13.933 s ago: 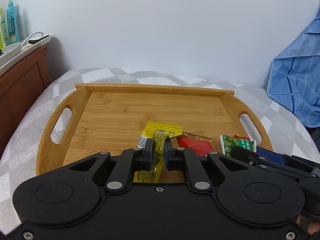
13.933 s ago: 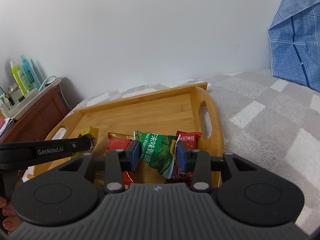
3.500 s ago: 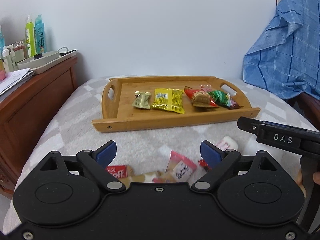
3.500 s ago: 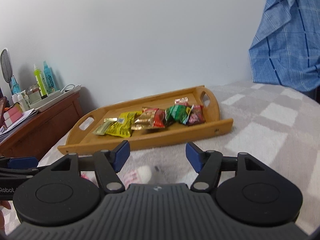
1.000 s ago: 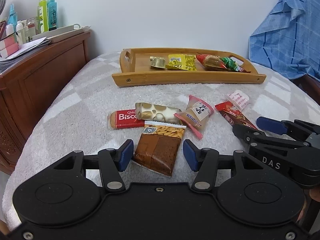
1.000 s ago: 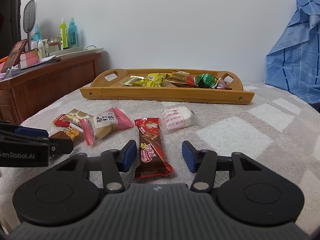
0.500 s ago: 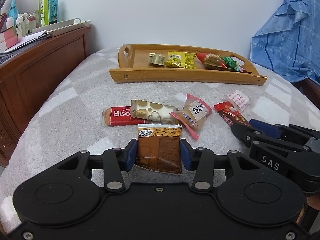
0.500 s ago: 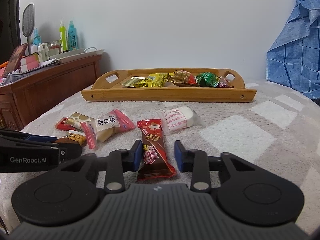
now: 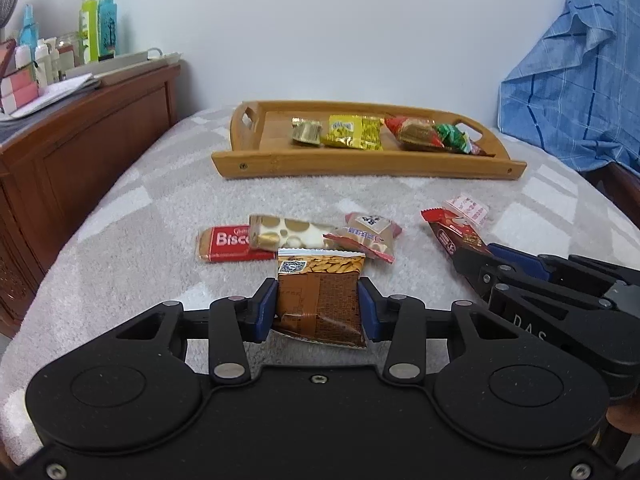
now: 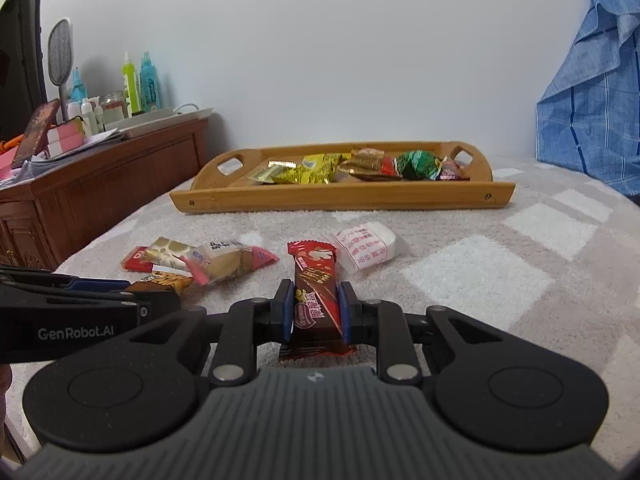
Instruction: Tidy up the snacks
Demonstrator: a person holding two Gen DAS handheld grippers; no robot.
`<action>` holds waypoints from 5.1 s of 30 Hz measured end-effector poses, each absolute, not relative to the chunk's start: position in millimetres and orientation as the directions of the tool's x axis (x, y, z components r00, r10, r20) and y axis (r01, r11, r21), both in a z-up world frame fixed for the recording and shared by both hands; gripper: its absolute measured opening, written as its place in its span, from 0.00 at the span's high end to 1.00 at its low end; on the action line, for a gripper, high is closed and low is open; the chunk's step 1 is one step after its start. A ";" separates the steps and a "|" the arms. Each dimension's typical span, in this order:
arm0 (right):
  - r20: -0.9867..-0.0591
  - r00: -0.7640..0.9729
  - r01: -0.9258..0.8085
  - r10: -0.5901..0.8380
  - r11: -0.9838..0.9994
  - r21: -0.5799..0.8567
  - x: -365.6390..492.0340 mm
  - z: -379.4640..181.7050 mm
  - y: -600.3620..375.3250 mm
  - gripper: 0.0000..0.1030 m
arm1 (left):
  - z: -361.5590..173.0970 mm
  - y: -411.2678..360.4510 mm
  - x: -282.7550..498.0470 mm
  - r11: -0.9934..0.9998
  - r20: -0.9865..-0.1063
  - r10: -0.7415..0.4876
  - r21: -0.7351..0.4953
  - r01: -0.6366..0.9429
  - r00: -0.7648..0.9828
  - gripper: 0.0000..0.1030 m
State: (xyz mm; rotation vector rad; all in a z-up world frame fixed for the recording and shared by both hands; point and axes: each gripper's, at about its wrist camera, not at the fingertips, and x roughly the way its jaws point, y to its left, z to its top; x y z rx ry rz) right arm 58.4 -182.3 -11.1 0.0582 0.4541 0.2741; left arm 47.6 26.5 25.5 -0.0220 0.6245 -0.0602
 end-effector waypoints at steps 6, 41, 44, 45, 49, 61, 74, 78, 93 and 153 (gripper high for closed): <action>-0.375 0.879 -0.251 0.294 0.955 0.160 53.1 -2.6 -190.2 0.74 | 40.1 24.3 45.5 0.997 -0.556 -0.071 -0.054 0.049 0.828 0.61; -0.317 0.915 -0.150 0.250 0.939 0.309 171.2 53.2 -266.8 0.74 | 111.0 -4.1 155.9 0.988 -0.485 -0.138 -0.132 0.083 0.864 0.61; -0.314 0.917 -0.152 0.244 0.945 0.289 185.2 58.3 -268.4 0.73 | 117.2 -6.3 172.3 0.987 -0.478 -0.142 -0.136 0.086 0.867 0.61; -0.313 0.919 -0.151 0.240 0.947 0.282 190.0 59.8 -269.2 0.73 | 119.2 -6.8 177.7 0.986 -0.476 -0.145 -0.142 0.087 0.867 0.61; -0.306 0.925 -0.137 0.226 0.949 0.285 213.3 64.7 -275.2 0.73 | 125.7 -8.8 201.9 0.980 -0.472 -0.171 -0.175 0.098 0.865 0.61; -0.335 0.917 -0.111 0.218 0.944 0.311 286.8 60.4 -292.7 0.73 | 120.9 -37.0 295.8 0.965 -0.516 -0.204 -0.250 0.082 0.832 0.61; -0.499 0.849 -0.067 0.172 0.973 0.222 353.7 23.8 -285.2 0.73 | 69.4 -72.0 388.7 0.972 -0.611 -0.179 -0.233 0.042 0.771 0.61; -0.527 0.838 -0.061 0.141 0.984 0.167 359.8 15.3 -278.0 0.73 | 55.8 -79.7 397.3 0.974 -0.631 -0.178 -0.222 0.044 0.755 0.61; -0.552 0.821 -0.063 0.145 0.984 0.166 364.8 10.2 -276.5 0.73 | 33.9 -87.7 403.9 0.982 -0.669 -0.144 -0.185 0.024 0.729 0.61; -0.411 0.878 -0.165 0.246 0.961 0.223 214.1 49.1 -261.7 0.15 | 98.2 -18.9 228.2 0.995 -0.587 -0.101 -0.066 0.077 0.803 0.10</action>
